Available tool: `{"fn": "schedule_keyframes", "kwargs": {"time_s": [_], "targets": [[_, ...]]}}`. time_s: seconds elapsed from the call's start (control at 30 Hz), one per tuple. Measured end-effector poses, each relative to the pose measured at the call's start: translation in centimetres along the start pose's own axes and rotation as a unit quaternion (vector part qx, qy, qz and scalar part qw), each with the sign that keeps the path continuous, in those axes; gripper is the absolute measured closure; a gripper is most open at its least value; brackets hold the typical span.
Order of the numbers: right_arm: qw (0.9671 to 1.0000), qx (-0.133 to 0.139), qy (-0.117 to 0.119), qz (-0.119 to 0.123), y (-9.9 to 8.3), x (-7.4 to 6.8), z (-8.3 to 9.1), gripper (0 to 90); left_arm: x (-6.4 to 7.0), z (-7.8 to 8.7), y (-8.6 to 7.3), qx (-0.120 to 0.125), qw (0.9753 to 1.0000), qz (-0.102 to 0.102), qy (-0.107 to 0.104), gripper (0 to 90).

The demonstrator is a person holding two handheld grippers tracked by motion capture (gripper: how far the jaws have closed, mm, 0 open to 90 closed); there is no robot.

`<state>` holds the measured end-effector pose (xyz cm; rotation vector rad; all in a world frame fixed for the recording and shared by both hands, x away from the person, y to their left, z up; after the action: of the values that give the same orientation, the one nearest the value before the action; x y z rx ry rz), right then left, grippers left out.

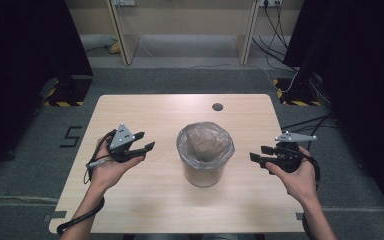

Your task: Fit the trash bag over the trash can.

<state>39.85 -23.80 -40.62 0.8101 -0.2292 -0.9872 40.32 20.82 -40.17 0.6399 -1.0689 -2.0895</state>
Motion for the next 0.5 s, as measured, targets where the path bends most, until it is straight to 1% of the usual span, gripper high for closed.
{"fn": "schedule_keyframes", "kwargs": {"time_s": [0.23,0.4,0.43,0.47,0.5], "targets": [[0.9997,0.009,-0.013,-0.019,-2.0,1.2,-0.2,42.0,-0.9,0.8,-2.8,0.001,0.9995,0.027,0.018,45.4],[0.9992,0.011,-0.022,-0.030,-3.3,1.8,-0.6,41.8,-1.6,1.1,-4.9,-0.002,0.9982,0.051,0.032,44.0],[0.9991,0.012,-0.023,-0.033,-3.6,1.9,-0.8,41.8,-1.6,1.1,-4.9,-0.002,0.9982,0.051,0.032,42.9],[0.9990,0.014,-0.024,-0.035,-3.9,2.0,-0.9,41.8,-1.9,1.2,-5.6,-0.005,0.9973,0.065,0.035,41.4],[0.9989,0.015,-0.025,-0.037,-4.0,2.1,-1.0,41.8,-1.9,1.3,-5.8,-0.005,0.9969,0.069,0.038,40.2]]}}
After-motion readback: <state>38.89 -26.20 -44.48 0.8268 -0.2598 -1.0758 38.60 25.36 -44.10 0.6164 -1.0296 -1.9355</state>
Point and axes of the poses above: each handheld gripper's, and its own axes: z roughly backward along the jaws, y roughly out of its top, x roughly to its right, the point moved 3 cm from there along -z, roughly forward along the jaws, and after that the axes turned 6 degrees about -x, right-handed, at the moved point
